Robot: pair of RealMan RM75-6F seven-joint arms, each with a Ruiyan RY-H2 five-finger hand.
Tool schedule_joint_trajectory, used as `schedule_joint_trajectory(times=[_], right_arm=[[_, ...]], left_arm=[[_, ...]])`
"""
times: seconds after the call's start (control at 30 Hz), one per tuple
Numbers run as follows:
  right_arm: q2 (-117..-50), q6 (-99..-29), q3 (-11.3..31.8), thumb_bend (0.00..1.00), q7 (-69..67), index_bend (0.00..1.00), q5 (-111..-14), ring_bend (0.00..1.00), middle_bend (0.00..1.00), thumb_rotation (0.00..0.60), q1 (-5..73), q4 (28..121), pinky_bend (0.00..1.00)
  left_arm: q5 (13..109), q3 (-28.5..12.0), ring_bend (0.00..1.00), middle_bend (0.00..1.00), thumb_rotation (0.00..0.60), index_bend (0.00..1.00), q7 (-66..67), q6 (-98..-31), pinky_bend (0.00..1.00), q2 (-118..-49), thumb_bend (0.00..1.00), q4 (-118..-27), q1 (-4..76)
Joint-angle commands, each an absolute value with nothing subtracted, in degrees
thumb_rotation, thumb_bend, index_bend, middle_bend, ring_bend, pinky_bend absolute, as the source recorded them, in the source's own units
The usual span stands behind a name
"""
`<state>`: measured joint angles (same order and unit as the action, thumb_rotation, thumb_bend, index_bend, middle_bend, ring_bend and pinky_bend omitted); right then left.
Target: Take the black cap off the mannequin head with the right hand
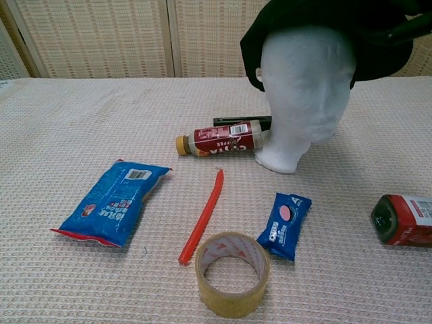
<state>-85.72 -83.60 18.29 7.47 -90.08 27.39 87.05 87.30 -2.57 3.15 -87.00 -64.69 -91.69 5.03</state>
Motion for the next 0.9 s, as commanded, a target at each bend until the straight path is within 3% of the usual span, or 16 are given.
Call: schedule_joint_trajectory(times=[0.03, 0.43, 0.63, 0.9], right_arm=[[-85.24, -83.88, 19.40, 0.50, 8.04, 0.87, -89.35, 0.97, 0.75, 0.600, 27.97, 86.64, 1.00], [-79.73, -82.10, 23.42, 0.50, 9.68, 0.88, -84.79, 0.98, 0.76, 0.600, 29.82, 82.71, 1.00], [-74.83, -82.93, 20.38, 0.50, 7.55, 0.88, -84.14, 0.98, 0.76, 0.600, 25.67, 82.50, 1.00], [-70.05, -85.02, 12.73, 0.50, 2.56, 0.88, -87.03, 0.98, 0.76, 0.600, 18.85, 81.84, 1.00]], left_arm=[[87.31, -2.62, 0.10, 0.11, 0.600, 0.12, 3.35, -86.87, 0.16, -64.68, 0.18, -91.79, 5.16], [87.22, -2.79, 0.10, 0.11, 0.600, 0.11, 4.54, -86.11, 0.16, -65.02, 0.18, -92.28, 5.82], [87.41, -2.72, 0.10, 0.11, 0.600, 0.11, 4.95, -85.78, 0.16, -65.16, 0.18, -92.66, 6.13], [87.76, -2.63, 0.10, 0.11, 0.600, 0.11, 5.14, -86.11, 0.16, -64.96, 0.18, -92.96, 6.10]])
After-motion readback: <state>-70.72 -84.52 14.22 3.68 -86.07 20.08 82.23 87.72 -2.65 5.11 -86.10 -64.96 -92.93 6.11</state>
